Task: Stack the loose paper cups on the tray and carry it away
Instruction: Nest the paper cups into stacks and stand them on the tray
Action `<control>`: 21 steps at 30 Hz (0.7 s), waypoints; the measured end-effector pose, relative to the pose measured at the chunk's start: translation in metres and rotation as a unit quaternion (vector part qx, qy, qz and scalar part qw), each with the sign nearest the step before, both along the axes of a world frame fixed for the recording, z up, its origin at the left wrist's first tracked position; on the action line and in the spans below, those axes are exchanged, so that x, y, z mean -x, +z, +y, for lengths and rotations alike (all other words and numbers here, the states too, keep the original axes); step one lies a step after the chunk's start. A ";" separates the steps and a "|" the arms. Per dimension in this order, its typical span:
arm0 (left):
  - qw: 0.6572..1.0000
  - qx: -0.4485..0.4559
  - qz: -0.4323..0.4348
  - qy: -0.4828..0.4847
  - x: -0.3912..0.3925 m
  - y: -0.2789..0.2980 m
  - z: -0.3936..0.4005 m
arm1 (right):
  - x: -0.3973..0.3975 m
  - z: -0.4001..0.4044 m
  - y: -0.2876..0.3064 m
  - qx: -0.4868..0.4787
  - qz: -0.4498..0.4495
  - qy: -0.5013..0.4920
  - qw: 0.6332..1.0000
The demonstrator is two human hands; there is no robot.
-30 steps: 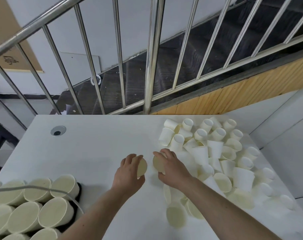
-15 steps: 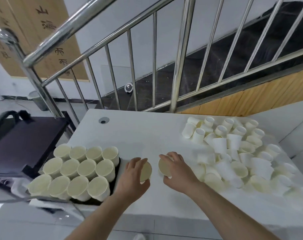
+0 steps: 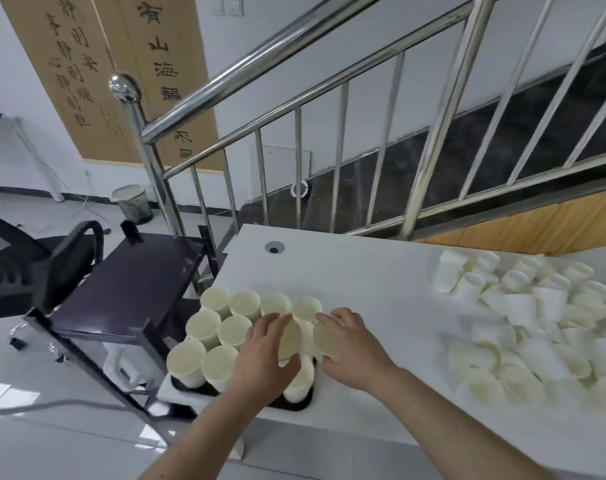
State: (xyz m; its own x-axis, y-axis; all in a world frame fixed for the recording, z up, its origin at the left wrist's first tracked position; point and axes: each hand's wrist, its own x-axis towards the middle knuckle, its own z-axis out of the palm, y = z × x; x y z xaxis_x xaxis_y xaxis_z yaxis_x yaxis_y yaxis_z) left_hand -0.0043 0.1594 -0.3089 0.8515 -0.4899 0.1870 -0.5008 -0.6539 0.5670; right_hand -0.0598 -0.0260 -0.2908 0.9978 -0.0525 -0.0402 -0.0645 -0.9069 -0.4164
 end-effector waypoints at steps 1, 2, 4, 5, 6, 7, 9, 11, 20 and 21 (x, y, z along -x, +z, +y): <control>1.000 0.003 0.001 0.002 -0.007 0.000 0.015 | -0.008 0.016 0.000 -0.007 -0.002 0.001 1.000; 1.000 0.002 0.004 0.007 -0.016 0.000 0.034 | -0.017 0.036 -0.002 -0.014 -0.003 0.003 1.000; 1.000 0.006 0.000 0.016 -0.028 0.002 0.057 | -0.029 0.063 -0.002 -0.026 -0.010 0.006 1.000; 1.000 0.004 0.000 0.019 -0.039 0.001 0.077 | -0.040 0.084 -0.003 -0.037 -0.017 0.010 0.999; 1.000 0.004 0.001 0.019 -0.043 0.003 0.085 | -0.045 0.092 -0.004 -0.047 -0.022 0.012 0.999; 1.000 0.000 0.003 0.018 -0.052 0.000 0.102 | -0.054 0.110 -0.006 -0.054 -0.023 0.014 0.998; 1.000 -0.006 0.003 0.018 -0.063 0.000 0.122 | -0.064 0.130 -0.011 -0.059 -0.015 0.013 0.998; 1.000 -0.008 0.013 0.023 -0.072 -0.001 0.142 | -0.073 0.149 -0.016 -0.054 -0.010 0.016 0.998; 0.996 -0.053 0.069 0.016 -0.092 -0.021 0.176 | -0.088 0.178 -0.027 -0.037 0.026 0.023 0.999; 0.996 -0.058 0.071 0.014 -0.094 -0.022 0.177 | -0.088 0.178 -0.028 -0.032 0.028 0.023 0.999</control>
